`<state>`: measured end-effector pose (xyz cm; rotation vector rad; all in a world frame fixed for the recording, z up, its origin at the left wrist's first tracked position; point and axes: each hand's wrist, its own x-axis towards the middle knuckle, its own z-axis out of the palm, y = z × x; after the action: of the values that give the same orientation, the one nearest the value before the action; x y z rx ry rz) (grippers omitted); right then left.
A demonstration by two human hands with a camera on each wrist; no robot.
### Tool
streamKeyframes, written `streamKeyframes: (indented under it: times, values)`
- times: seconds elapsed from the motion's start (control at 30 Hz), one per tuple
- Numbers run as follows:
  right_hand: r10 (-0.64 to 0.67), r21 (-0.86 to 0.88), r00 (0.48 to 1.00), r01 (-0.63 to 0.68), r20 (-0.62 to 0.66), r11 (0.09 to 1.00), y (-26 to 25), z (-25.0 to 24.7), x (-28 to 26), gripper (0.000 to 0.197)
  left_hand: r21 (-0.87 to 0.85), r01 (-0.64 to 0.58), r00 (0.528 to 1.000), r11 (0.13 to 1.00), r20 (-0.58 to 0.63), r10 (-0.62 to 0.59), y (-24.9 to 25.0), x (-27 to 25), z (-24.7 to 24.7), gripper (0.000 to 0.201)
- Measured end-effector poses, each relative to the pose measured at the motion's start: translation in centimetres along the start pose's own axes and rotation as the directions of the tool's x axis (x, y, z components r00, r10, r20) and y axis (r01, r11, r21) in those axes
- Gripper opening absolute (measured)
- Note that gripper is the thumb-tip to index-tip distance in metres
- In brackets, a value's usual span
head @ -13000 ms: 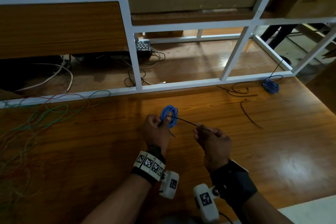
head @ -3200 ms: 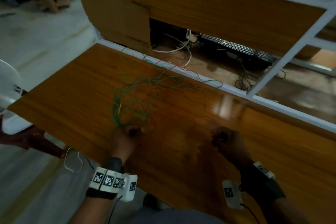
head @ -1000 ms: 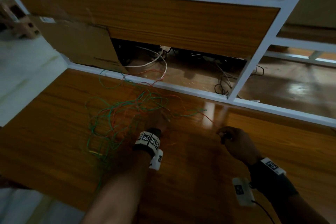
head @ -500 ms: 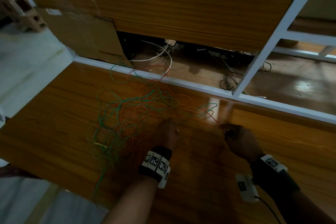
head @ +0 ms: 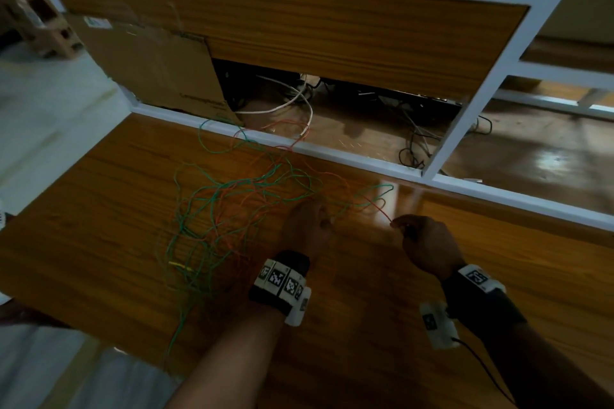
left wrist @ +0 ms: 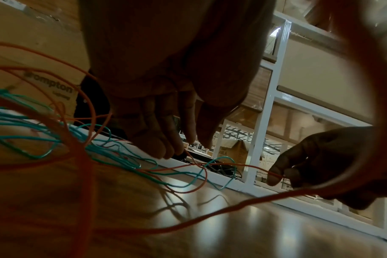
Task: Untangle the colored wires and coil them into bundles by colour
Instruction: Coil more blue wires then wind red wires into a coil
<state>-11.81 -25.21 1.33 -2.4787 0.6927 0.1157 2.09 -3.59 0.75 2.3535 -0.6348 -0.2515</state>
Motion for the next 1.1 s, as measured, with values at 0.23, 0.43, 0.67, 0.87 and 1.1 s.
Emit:
streamKeyframes:
  times: [0.23, 0.43, 0.67, 0.87, 1.1]
  values:
    - [0.018, 0.0, 1.0, -0.018, 0.013, 1.0, 0.2, 0.2, 1.2, 0.029, 0.129, 0.065, 0.987, 0.99, 0.139, -0.083, 0.0, 6.5, 0.6, 0.049]
    - [0.068, 0.028, 0.998, -0.068, 0.014, 0.997, 0.1, 0.4, 2.3, 0.024, 0.216, 0.003, 0.959, 0.976, 0.277, -0.064, 0.8, 8.2, 1.0, 0.035]
    - [-0.067, -0.167, 0.911, -0.002, -0.408, 0.986, -4.4, -0.1, 2.5, 0.071, 0.186, 0.023, 0.997, 0.982, 0.073, -0.037, 1.1, 6.4, 0.2, 0.029]
    - [-0.05, -0.216, 0.988, 0.017, -0.146, 0.976, -8.8, -0.7, 5.6, 0.029, 0.095, 0.055, 0.998, 0.994, 0.007, -0.056, 2.3, 5.2, -2.6, 0.03]
    - [0.062, -0.106, 0.998, -0.063, -0.015, 0.992, -2.8, -4.3, 6.7, 0.018, -0.268, 0.056, 0.938, 0.962, -0.315, -0.143, -2.1, 3.6, -12.1, 0.02]
